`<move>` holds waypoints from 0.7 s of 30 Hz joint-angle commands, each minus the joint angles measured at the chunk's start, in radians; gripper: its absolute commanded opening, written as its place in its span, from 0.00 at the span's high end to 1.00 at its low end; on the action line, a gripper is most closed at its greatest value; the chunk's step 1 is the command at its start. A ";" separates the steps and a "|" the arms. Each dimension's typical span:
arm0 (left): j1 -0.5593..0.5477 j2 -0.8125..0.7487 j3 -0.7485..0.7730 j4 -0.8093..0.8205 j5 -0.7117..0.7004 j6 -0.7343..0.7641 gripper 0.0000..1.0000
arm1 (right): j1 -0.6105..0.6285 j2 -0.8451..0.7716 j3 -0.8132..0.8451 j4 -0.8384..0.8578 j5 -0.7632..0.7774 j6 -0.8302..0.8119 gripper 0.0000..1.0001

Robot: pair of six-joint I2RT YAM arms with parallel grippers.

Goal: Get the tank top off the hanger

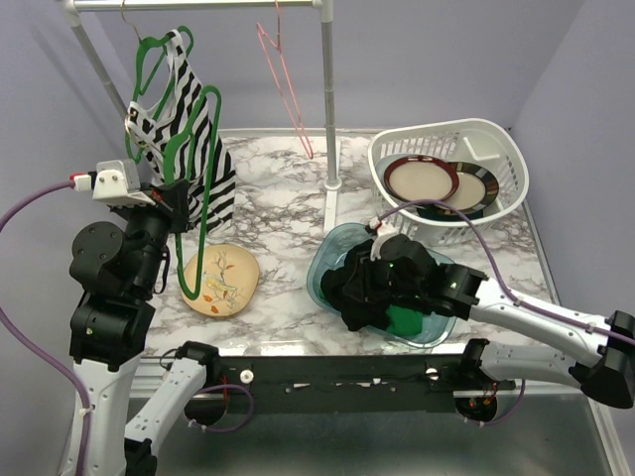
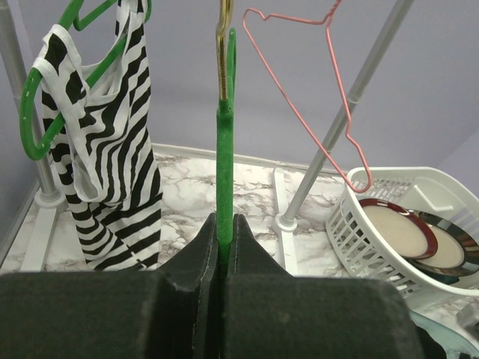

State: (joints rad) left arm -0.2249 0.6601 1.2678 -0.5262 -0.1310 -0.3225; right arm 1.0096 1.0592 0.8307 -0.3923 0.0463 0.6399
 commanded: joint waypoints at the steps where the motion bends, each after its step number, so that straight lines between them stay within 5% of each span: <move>1: -0.005 -0.002 0.021 0.005 -0.021 0.016 1.00 | -0.002 0.044 -0.091 0.047 -0.165 -0.012 0.72; 5: -0.007 0.010 0.001 0.025 -0.063 0.051 1.00 | -0.002 0.117 -0.082 0.046 -0.080 -0.034 0.75; 9: -0.034 0.048 -0.015 0.063 -0.221 0.120 1.00 | -0.002 0.189 -0.071 -0.011 0.247 -0.011 0.79; 12: -0.037 0.114 0.060 0.026 -0.216 0.135 1.00 | -0.002 0.235 -0.074 -0.036 0.404 0.010 0.80; 21: -0.037 0.240 0.209 -0.047 -0.167 0.168 1.00 | -0.002 0.256 -0.091 0.020 0.405 0.018 0.80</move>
State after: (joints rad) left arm -0.2577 0.8867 1.4101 -0.5537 -0.2859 -0.1967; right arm 1.0107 1.3346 0.7429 -0.3904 0.3885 0.6563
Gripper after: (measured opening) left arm 0.053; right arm 0.201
